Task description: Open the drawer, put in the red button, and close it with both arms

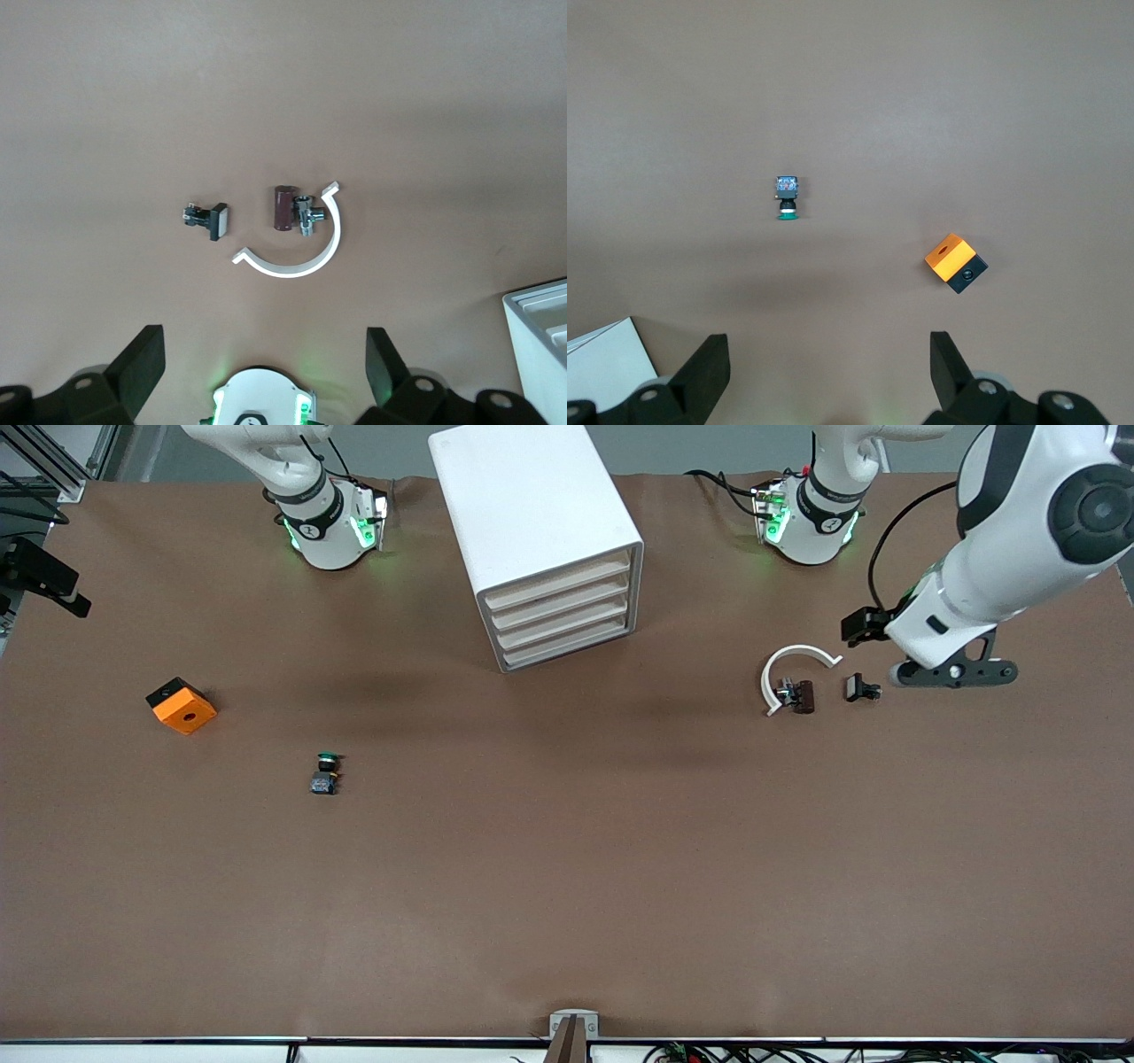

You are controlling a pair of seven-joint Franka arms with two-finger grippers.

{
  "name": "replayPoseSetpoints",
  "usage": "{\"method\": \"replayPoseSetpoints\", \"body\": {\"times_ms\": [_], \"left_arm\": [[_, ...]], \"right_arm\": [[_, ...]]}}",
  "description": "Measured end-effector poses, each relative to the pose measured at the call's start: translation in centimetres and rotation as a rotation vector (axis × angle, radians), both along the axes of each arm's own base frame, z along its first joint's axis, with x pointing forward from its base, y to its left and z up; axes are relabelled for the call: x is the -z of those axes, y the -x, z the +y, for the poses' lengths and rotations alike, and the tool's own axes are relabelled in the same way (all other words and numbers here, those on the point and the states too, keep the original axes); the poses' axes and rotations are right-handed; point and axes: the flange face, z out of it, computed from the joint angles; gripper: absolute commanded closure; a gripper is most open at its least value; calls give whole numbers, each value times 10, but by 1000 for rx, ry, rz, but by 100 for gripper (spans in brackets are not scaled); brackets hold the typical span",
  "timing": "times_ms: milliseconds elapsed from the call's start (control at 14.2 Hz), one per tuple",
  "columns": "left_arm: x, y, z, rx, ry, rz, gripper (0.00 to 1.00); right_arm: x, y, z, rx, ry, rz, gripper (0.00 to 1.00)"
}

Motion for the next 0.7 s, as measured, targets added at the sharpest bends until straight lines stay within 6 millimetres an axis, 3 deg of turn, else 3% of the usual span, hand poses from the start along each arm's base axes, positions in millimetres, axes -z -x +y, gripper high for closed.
{"method": "replayPoseSetpoints", "body": {"times_ms": [282,704], "left_arm": [[-35,14,25,1,15,-67,0],[-54,23,14,19,7,-110,0]], "right_arm": [[0,0,0,0,0,0,0],[0,0,0,0,0,0,0]]}}
